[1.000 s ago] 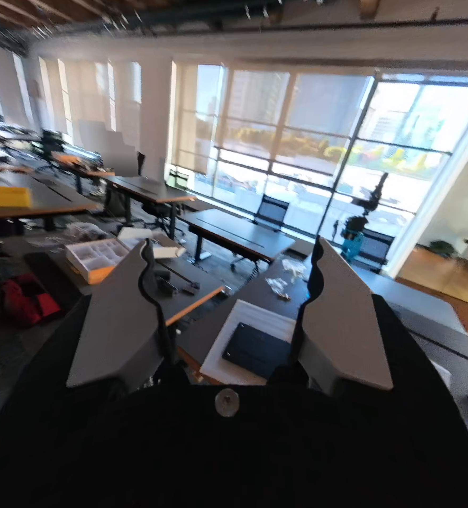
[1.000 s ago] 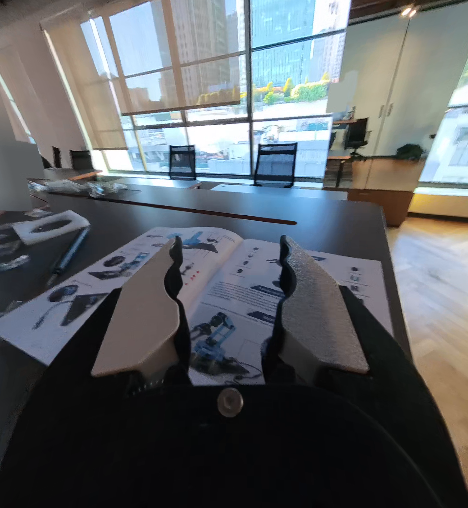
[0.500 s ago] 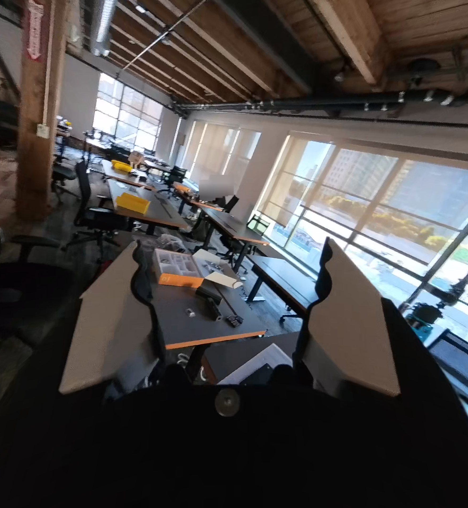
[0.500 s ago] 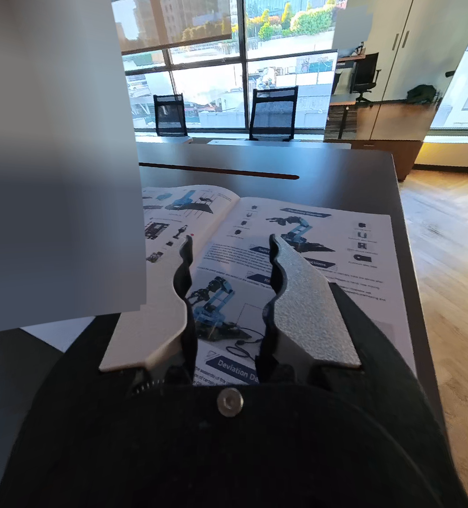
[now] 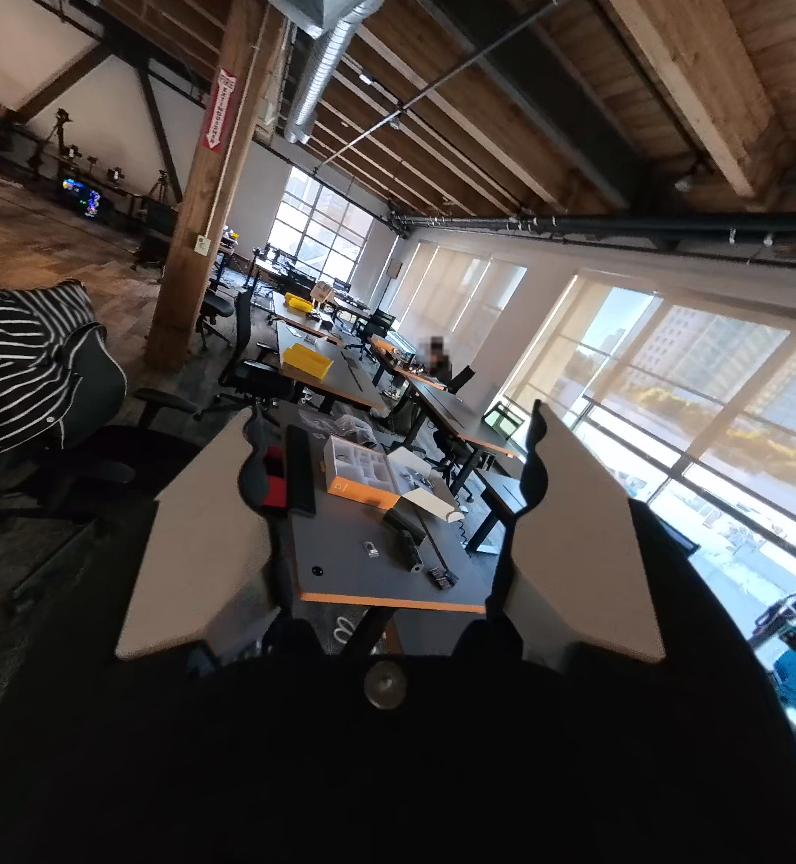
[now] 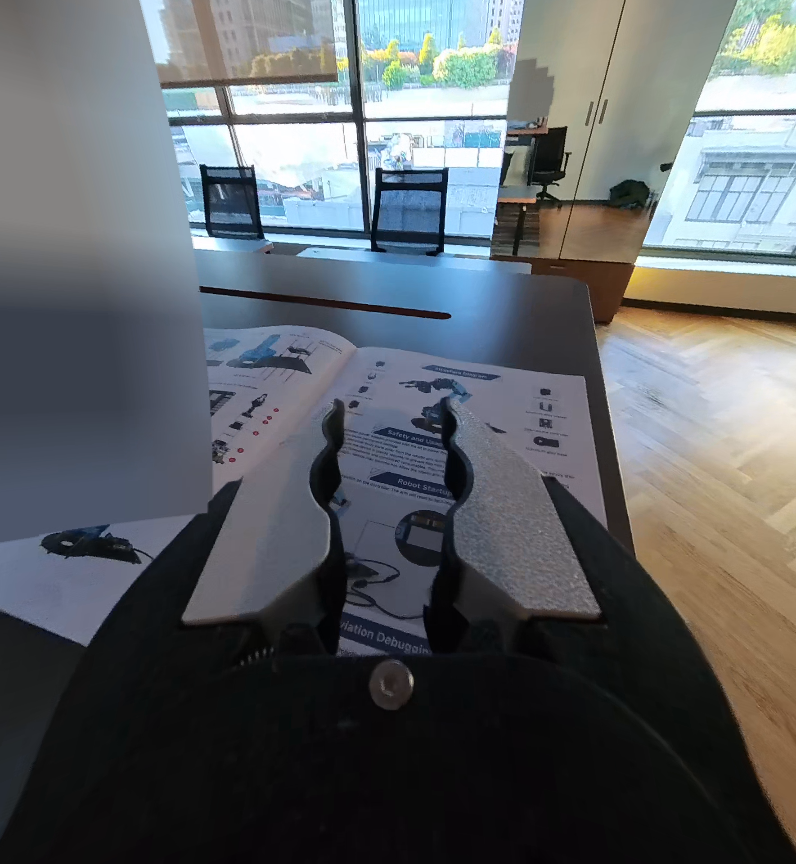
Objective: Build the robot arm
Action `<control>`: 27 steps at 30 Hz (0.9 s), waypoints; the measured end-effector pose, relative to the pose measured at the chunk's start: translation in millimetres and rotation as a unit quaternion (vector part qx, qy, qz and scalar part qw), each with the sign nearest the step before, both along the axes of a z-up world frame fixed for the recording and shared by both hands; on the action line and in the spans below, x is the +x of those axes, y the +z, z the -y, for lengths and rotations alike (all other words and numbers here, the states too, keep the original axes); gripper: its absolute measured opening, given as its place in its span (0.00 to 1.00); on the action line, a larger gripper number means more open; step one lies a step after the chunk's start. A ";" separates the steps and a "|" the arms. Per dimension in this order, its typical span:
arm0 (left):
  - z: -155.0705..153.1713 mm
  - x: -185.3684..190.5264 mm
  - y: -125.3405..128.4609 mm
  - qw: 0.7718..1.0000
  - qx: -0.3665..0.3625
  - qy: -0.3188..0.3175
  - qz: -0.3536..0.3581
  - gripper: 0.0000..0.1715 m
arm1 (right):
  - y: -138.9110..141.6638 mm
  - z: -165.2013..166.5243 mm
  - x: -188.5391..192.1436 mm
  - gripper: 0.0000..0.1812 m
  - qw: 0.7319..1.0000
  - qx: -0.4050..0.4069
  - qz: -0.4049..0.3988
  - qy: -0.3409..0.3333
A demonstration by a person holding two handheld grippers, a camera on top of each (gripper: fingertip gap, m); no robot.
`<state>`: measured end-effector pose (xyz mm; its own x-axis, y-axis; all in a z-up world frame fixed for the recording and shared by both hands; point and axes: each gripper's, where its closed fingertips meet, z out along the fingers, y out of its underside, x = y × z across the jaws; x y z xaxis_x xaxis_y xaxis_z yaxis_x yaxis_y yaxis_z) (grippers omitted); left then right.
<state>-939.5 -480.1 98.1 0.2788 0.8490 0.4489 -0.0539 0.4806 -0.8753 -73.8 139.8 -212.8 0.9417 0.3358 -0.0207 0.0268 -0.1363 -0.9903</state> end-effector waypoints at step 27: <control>88.2 -4.8 -90.2 0.996 0.048 0.055 0.055 0.55 | 15.5 -1.1 15.2 0.17 0.998 0.045 0.048 -0.024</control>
<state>-944.3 -568.3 7.9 0.1316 0.8230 0.5525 -0.0173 0.5592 -0.8288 -58.6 140.9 -197.3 0.9529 0.2866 0.0991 0.1182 -0.0498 -0.9917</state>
